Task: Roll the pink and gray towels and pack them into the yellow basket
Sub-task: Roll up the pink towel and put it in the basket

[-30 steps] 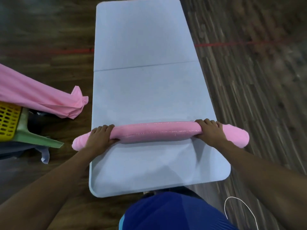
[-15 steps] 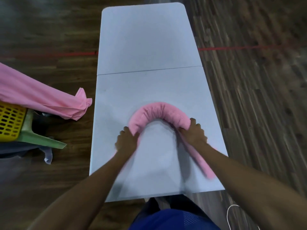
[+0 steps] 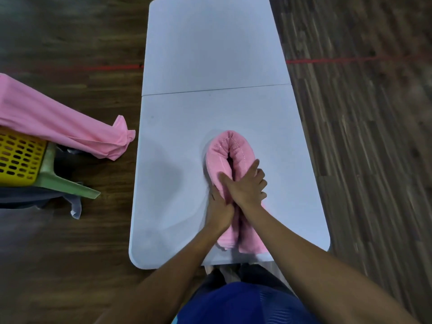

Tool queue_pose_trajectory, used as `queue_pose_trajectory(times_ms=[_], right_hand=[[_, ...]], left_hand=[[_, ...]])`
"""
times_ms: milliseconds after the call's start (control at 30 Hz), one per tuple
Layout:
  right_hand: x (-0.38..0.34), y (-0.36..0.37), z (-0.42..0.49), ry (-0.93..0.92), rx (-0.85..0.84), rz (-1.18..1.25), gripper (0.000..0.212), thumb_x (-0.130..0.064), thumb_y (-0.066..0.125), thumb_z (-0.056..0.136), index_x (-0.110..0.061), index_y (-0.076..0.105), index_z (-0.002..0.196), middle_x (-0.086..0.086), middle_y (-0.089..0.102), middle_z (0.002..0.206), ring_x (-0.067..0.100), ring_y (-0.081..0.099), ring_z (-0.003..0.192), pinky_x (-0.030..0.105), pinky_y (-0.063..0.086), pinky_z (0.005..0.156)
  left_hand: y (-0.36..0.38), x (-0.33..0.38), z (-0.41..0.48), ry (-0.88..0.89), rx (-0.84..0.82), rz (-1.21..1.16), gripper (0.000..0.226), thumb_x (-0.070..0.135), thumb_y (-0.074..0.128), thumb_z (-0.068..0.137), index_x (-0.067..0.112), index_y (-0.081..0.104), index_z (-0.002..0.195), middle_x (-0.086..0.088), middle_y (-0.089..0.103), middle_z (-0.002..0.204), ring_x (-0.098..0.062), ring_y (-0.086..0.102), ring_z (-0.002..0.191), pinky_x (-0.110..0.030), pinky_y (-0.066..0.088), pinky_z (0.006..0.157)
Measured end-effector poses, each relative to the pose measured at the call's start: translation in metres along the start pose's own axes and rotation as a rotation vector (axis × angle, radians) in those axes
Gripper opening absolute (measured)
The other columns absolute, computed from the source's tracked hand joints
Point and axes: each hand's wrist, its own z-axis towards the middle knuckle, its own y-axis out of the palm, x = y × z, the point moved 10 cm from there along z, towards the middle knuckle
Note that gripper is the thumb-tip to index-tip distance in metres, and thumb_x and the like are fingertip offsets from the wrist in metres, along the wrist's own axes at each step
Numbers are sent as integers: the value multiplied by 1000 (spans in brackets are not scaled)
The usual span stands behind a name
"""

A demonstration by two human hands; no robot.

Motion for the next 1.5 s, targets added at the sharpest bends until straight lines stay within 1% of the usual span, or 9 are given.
queue_pose_trajectory(times_ms=[133, 233, 333, 467, 733, 900, 1100, 1300, 1500], right_hand=[[-6, 6, -1, -56, -20, -303, 141, -71, 75, 56, -32, -25, 147, 9, -1, 157, 34, 18, 139, 61, 24, 107], [-3, 5, 5, -64, -36, -392, 143, -63, 80, 57, -30, -28, 146, 11, 5, 154, 37, 28, 132, 61, 31, 102], [-7, 3, 8, -112, -26, -380, 141, -58, 81, 60, -29, -24, 147, 13, 19, 145, 37, 38, 122, 54, 39, 95], [-14, -2, 12, -238, -26, -298, 130, -50, 81, 64, -30, -14, 150, 15, 32, 133, 40, 44, 114, 53, 43, 91], [-98, 47, -46, -629, -239, -286, 115, -52, 78, 63, -38, 2, 148, 14, 41, 127, 40, 54, 108, 53, 50, 89], [-173, 121, -140, -829, -367, -252, 112, -84, 57, 57, -34, 13, 147, 8, 42, 136, 30, 52, 116, 47, 49, 96], [-231, 205, -256, -1042, -561, -224, 110, -51, 79, 63, -41, 9, 148, 9, 41, 132, 29, 54, 111, 45, 51, 91], [-277, 269, -332, -1120, -624, -162, 113, -57, 78, 59, -42, 10, 148, 8, 38, 136, 28, 51, 116, 49, 52, 93], [-334, 322, -366, -1179, -612, -95, 109, -42, 83, 64, -34, 15, 149, 5, 41, 140, 17, 48, 114, 35, 47, 92]], left_hand=[[6, -13, -39, 114, -80, 289, 71, 56, 29, 88, 21, 25, 150, -1, 45, 147, -20, 47, 131, -42, 37, 109], [-47, -10, -44, 215, 125, 582, 66, 48, 25, 87, 16, 47, 140, -6, 50, 142, -23, 44, 132, -43, 30, 113], [-103, -34, -37, 120, 250, 800, 63, 52, 40, 93, 18, 35, 147, -10, 34, 153, -30, 31, 141, -47, 24, 116], [-134, -60, -36, -6, 175, 904, 71, 57, 42, 94, 25, 18, 153, -6, 13, 161, -32, 17, 147, -48, 20, 116], [-220, -42, -86, -63, 461, 760, 59, 41, 54, 93, 19, 37, 145, -5, 41, 148, -24, 37, 136, -43, 30, 113], [-317, -60, -155, -166, 676, 650, 51, 38, 55, 92, 21, 46, 139, -1, 51, 140, -23, 45, 130, -40, 32, 111], [-421, -103, -241, -265, 850, 572, 38, 35, 55, 91, 20, 56, 126, -2, 58, 129, -24, 52, 121, -41, 36, 106], [-508, -141, -291, -324, 940, 540, 35, 31, 53, 92, 20, 58, 125, -1, 61, 122, -23, 54, 117, -37, 37, 101], [-586, -166, -281, -318, 982, 498, 29, 31, 53, 92, 22, 61, 118, 1, 64, 115, -21, 56, 111, -36, 41, 96]])
